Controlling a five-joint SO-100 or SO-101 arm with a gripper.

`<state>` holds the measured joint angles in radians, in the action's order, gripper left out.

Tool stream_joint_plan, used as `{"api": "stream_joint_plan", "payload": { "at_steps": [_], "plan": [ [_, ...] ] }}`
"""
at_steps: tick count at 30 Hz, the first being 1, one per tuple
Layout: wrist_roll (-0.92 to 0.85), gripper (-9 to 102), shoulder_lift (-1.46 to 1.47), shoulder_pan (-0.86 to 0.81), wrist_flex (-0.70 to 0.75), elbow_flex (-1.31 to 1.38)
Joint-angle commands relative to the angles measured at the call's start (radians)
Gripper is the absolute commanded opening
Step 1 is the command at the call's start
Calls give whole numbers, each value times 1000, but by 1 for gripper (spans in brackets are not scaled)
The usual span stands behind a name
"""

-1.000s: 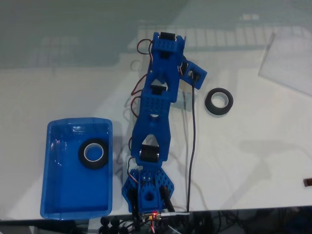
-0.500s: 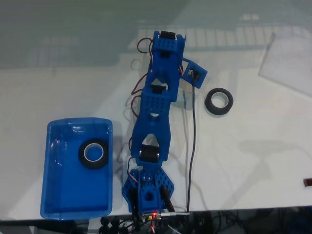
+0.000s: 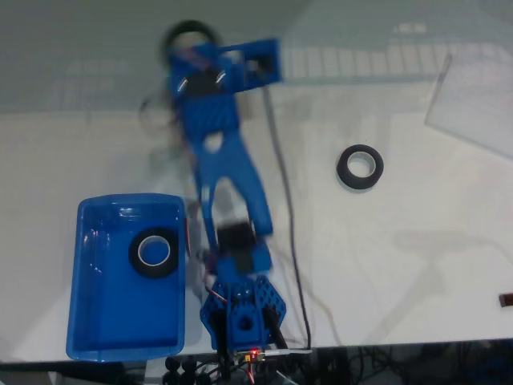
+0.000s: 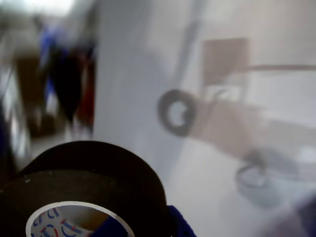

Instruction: Grasp all tape and put them in the bin.

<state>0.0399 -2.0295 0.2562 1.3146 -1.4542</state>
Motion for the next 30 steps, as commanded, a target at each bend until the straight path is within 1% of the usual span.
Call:
{"api": "stream_joint_plan", "payload": {
  "at_steps": [1, 4, 6, 8, 12, 18, 27, 29, 30],
  "plan": [
    [-58, 0, -296, 244, 98, -49],
    [-72, 0, -430, 448, 192, -110],
    [-83, 0, -486, 548, 242, -146],
    [-109, 0, -541, 623, 273, -204],
    [-150, 0, -637, 741, 279, -373],
    [-147, 0, -673, 810, 261, -522],
    [-155, 0, -721, 853, 124, -715],
    [-153, 2, -719, 856, 109, -732],
    [-153, 5, -716, 856, 104, -738]
  ]
}}
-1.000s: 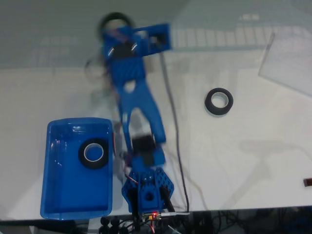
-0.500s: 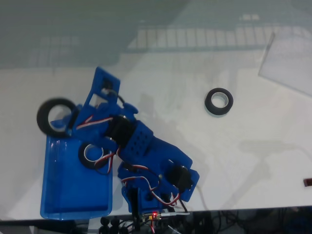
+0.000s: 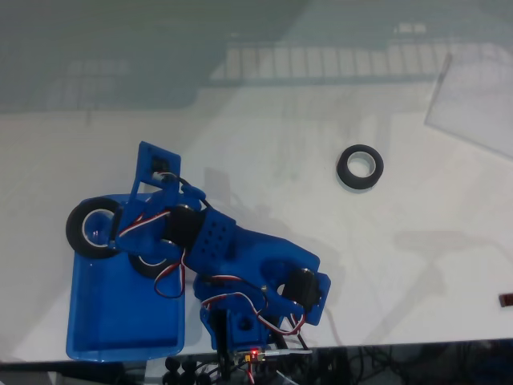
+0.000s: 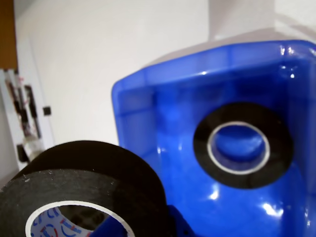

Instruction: Grasp all tape and put them in the bin.

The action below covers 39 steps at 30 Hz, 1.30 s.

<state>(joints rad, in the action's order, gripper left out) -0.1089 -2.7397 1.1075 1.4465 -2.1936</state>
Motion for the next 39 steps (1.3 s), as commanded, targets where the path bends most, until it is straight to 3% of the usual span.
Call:
{"api": "stream_joint_plan", "payload": {
  "at_steps": [1, 8, 23, 28, 32, 39],
  "plan": [
    [-5, 10, -5, 5, -29, 0],
    [3, 32, -14, 3, -49, -5],
    [18, 37, -34, -126, -109, 5],
    [147, 38, 69, -469, -245, 94],
    [382, 38, 213, -847, -330, 204],
    [761, 38, 379, -1331, -393, 218]
  ]
}}
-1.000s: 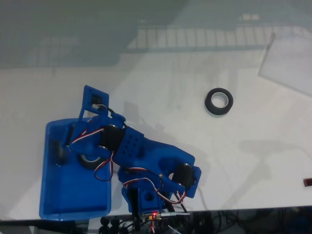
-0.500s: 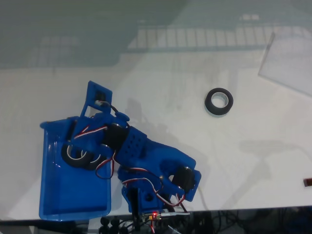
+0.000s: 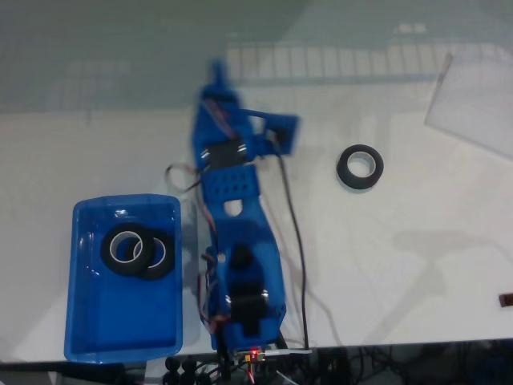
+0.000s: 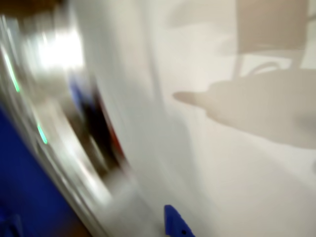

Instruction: Grasp all tape and put them in the bin.

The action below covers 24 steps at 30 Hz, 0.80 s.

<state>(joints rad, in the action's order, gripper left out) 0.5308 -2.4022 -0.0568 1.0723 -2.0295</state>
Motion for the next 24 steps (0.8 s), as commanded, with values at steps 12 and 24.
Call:
{"api": "stream_joint_plan", "payload": {
  "at_steps": [12, 24],
  "plan": [
    [204, 36, 402, -511, -186, 77],
    [241, 32, 617, -627, -229, 83]
  ]
}}
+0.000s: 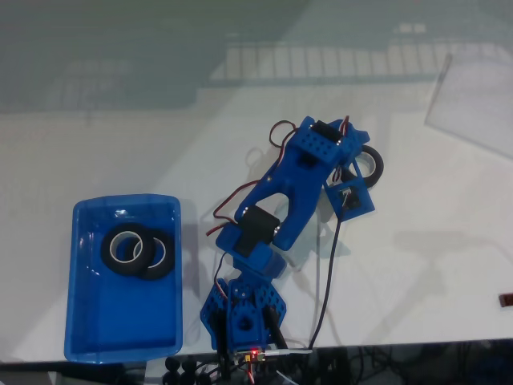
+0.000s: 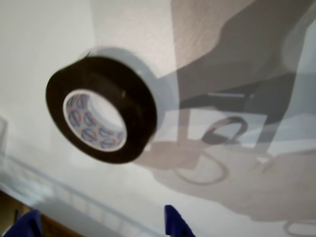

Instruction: Grasp all tape and put them in the bin.

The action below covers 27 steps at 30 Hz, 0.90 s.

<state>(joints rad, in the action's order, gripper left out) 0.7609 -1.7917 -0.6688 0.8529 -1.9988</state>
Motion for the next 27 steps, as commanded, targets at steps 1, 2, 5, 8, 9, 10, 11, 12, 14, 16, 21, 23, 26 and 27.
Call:
{"api": "stream_joint_plan", "payload": {
  "at_steps": [1, 2, 5, 8, 9, 10, 11, 12, 14, 16, 21, 23, 26, 27],
  "plan": [
    [12, 32, 17, -23, -9, 52],
    [15, 32, 29, -31, -9, 52],
    [18, 32, 75, -54, -9, 60],
    [120, 32, 141, -81, 23, 86],
    [160, 32, 166, -92, 40, 98],
    [150, 32, 190, -94, 51, 115],
    [135, 32, 212, -92, 77, 141],
    [126, 32, 227, -89, 86, 155],
    [112, 32, 268, -89, 87, 181],
    [103, 32, 313, -89, 91, 215],
    [97, 32, 410, -83, 135, 307],
    [89, 31, 433, -75, 147, 324],
    [83, 29, 463, -71, 150, 339],
    [80, 28, 472, -71, 150, 345]
  ]
}}
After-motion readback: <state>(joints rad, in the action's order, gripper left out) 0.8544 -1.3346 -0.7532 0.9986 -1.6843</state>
